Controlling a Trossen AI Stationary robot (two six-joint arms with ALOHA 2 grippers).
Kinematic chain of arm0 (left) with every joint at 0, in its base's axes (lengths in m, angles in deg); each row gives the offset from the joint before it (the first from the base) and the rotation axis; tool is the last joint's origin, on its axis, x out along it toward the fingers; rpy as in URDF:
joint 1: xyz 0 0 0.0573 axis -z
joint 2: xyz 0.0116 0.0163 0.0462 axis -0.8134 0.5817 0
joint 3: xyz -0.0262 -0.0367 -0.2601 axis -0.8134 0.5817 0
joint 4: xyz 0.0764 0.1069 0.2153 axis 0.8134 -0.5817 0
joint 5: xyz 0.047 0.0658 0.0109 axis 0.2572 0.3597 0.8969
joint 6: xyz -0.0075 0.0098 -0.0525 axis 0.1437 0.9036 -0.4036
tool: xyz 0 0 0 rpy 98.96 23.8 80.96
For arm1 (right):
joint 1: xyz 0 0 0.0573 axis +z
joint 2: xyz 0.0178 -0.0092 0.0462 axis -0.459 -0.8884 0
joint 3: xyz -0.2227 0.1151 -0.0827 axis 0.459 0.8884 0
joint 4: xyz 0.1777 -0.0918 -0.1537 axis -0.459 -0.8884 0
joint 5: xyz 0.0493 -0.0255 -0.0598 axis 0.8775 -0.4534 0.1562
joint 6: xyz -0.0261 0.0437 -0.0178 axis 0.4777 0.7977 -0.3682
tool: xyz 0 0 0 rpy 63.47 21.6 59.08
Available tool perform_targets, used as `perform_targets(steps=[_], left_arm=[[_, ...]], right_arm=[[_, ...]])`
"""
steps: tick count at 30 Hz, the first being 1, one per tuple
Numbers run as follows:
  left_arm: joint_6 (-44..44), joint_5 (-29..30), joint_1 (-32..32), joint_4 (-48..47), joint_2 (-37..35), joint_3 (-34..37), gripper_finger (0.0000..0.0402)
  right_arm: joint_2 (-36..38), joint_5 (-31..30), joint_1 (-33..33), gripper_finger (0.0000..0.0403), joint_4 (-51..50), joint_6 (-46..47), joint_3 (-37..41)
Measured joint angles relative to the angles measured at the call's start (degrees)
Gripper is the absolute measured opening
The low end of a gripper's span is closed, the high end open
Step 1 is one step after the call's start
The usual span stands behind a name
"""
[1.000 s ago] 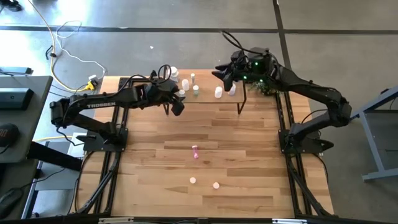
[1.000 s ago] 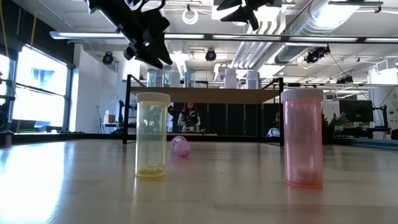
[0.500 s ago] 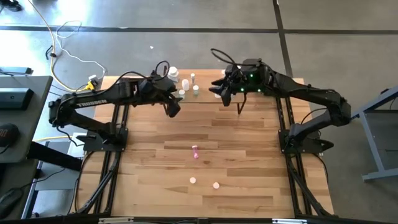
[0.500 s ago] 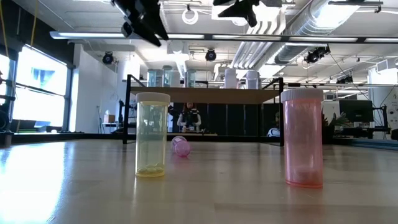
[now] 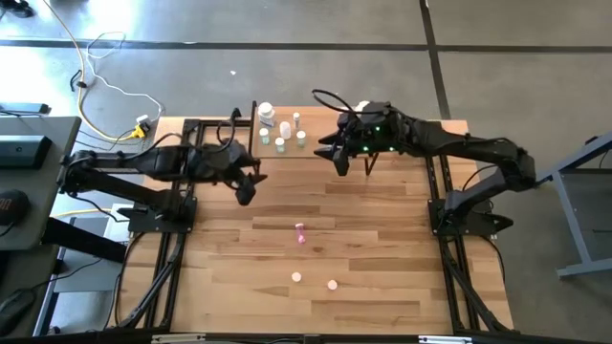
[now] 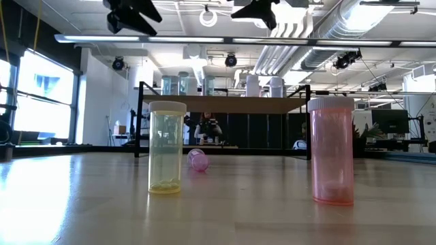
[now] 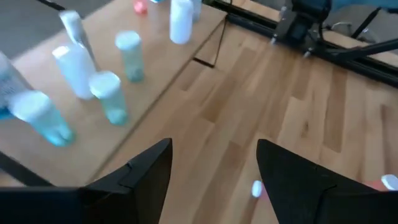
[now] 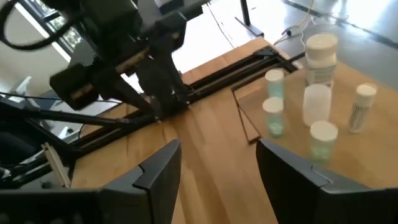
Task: Pick and place medicine bottles onto shelf by color
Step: Put the purple medicine bottle on the shelf
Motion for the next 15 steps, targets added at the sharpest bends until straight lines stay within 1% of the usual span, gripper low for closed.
perform_targets(steps=[4, 7, 10, 11, 15], left_arm=[[-2.2, -0.5, 2.0, 8.0, -1.8, 7.1, 0.0225], [-3.1, -3.1, 3.0, 12.7, -2.7, 10.9, 0.0225], [-3.4, -6.9, 4.1, 15.2, -3.3, 13.8, 0.0225], [-3.7, -7.7, 4.5, 14.8, -3.6, 14.4, 0.0225], [-4.2, -8.3, 6.0, 14.8, -4.7, 16.0, 0.0225]], right_arm=[[-0.8, -0.5, 1.6, 0.0200, 0.6, 1.3, 0.0], [-1.6, -2.3, 3.3, 0.0200, 2.2, 2.6, 0.0], [-2.4, -3.5, 4.8, 0.0200, 3.2, 5.3, 0.0], [-2.8, -4.0, 5.2, 0.0200, 2.5, 6.5, -0.1], [-5.4, -4.4, 7.5, 0.0200, 1.6, 9.4, -3.0]])
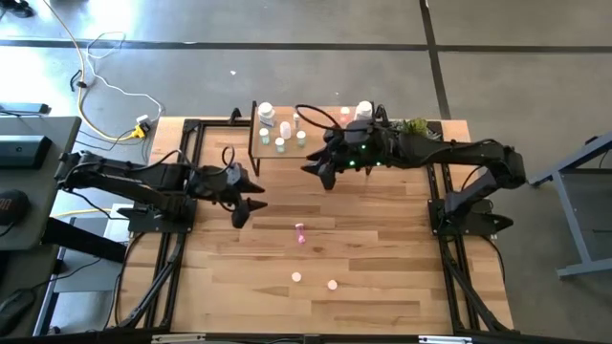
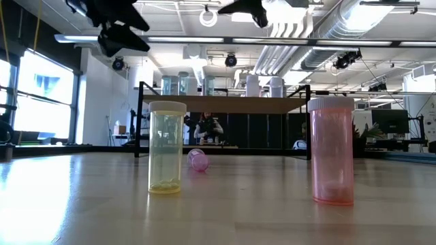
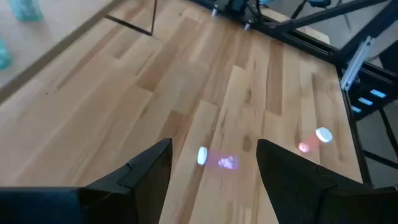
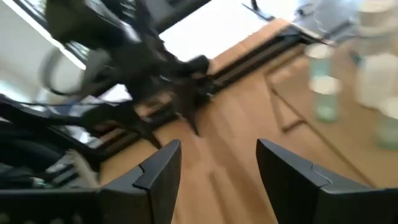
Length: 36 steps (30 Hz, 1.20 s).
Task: Pick and place medicine bottles onto shelf by color
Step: Put the purple medicine bottle on the shelf
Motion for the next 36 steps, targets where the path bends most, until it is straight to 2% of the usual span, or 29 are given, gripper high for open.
perform_targets(steps=[2, 5, 9, 13, 18, 24, 36], left_arm=[[0.0, 0.0, 0.3, 0.1, -0.7, 0.4, 0.0225], [0.8, 0.1, 0.2, -1.6, -2.1, 0.5, 0.0225], [2.6, 0.1, 0.2, -4.7, -5.2, 0.5, 0.0225], [3.0, 0.1, 0.2, -8.7, -8.9, 0.5, 0.0225], [3.4, 0.1, 0.2, -13.0, -12.8, 0.5, 0.0225], [4.5, 0.1, 0.2, -12.8, -14.9, 0.5, 0.0225], [6.5, 0.0, 0.2, -12.8, -14.9, 0.5, 0.0225]], right_arm=[[-1.6, 0.0, 1.2, 0.0200, -0.8, 0.7, -2.7], [-4.4, -1.8, 2.3, 0.0200, -7.8, 1.6, -6.8], [-7.8, -2.8, 2.6, 0.0200, -16.3, 7.4, -10.7], [-11.2, -1.5, 4.2, 0.0200, -19.5, 12.4, -12.0], [-14.9, 0.1, 6.1, 0.0200, -21.7, 19.2, -12.0], [-20.0, 0.5, 7.8, 0.0200, -21.6, 26.0, -12.0], [-28.2, 0.0, 9.3, 0.0200, -21.0, 31.8, -12.0]])
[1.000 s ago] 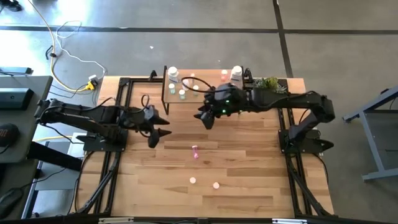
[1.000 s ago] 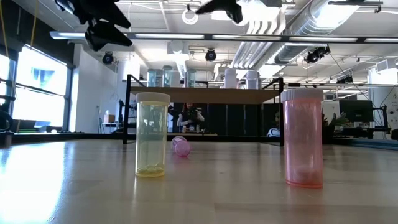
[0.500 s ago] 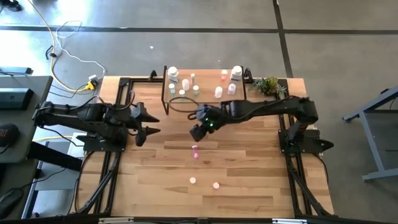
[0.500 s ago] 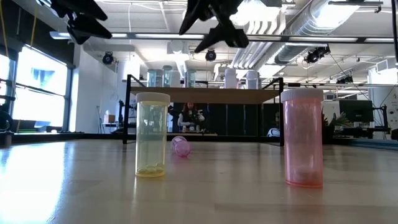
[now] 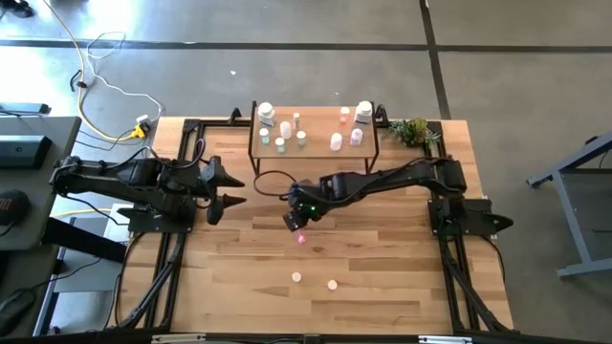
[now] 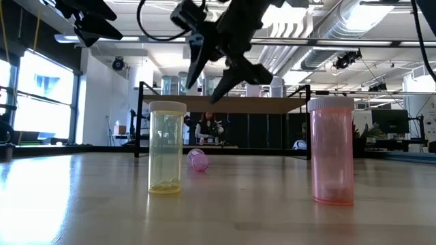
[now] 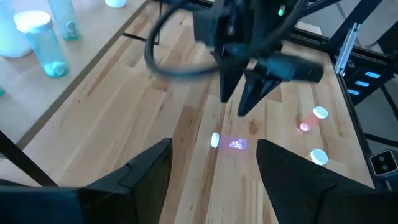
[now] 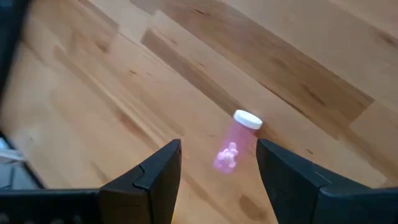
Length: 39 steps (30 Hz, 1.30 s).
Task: Pick and place medicine bottles onto shelf by color
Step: Put the purple medicine bottle on the shelf
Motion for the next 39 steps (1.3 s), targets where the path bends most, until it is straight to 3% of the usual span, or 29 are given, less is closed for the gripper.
perform_targets(steps=[17, 28, 39], left_arm=[[0.0, 0.1, 0.0, 0.0, 0.0, 0.0, 0.0225], [0.0, 0.1, 0.0, -0.1, 0.0, 0.0, 0.0225], [0.1, 0.1, 0.0, -1.4, 0.0, 0.0, 0.0225]], right_arm=[[-10.9, 2.5, 0.0, 0.0200, 4.1, 3.5, 0.0], [-12.4, 2.9, -0.7, 0.0199, 4.6, 3.6, 0.0], [-12.4, 3.4, -1.2, 0.0123, 3.5, 4.6, 0.1]])
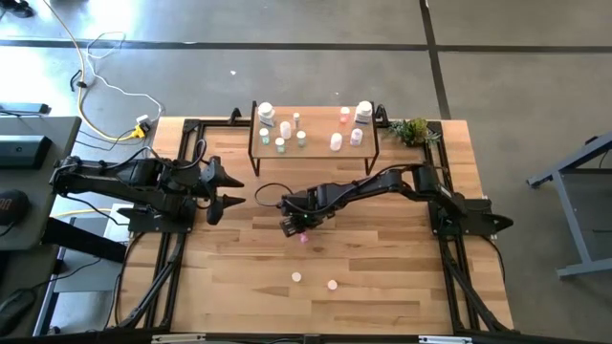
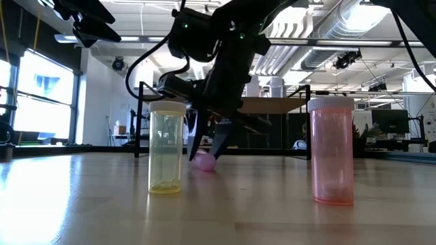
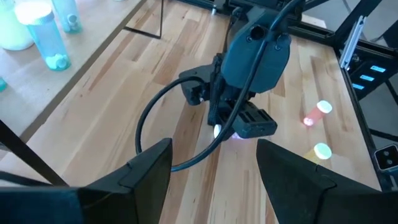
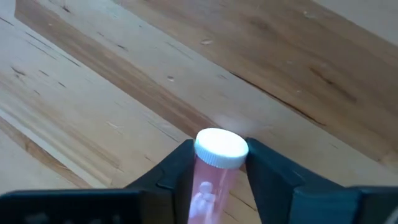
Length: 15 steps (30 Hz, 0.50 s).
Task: Pick and place medicine bottles onto shelf by color
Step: Put the purple medicine bottle on the shelf
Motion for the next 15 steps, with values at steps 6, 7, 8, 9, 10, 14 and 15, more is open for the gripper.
perform_targets(steps=[6, 7, 8, 9, 10, 14, 15], left_arm=[[0.0, 0.0, 0.0, 0.0, 0.0, 0.0, 0.0225], [0.0, 0.0, 0.0, 0.0, 0.0, 0.0, 0.0225], [0.0, 0.0, 0.0, 0.0, 0.0, 0.0, 0.0225], [0.0, 0.0, 0.0, 0.0, 0.0, 0.0, 0.0225], [0.0, 0.0, 0.0, 0.0, 0.0, 0.0, 0.0225], [0.0, 0.0, 0.0, -0.1, 0.0, 0.0, 0.0225], [0.0, 0.0, 0.0, -0.1, 0.0, 0.0, 0.0225]], right_arm=[[0.0, -0.2, 0.0, 0.0095, 0.1, -1.4, 0.0], [0.0, -0.2, 0.0, 0.0093, 0.1, -1.6, 0.0], [0.2, -0.2, 0.0, 0.0092, 0.0, -1.9, 0.0], [0.3, -0.4, 0.0, 0.0092, 0.0, -2.7, 0.0], [0.5, -0.5, 0.0, 0.0091, 0.1, -3.1, 0.0], [3.0, -1.3, 0.0, 0.0090, 0.7, -5.3, 0.1], [3.7, -2.0, 0.0, 0.0090, 0.9, -5.8, 0.1]])
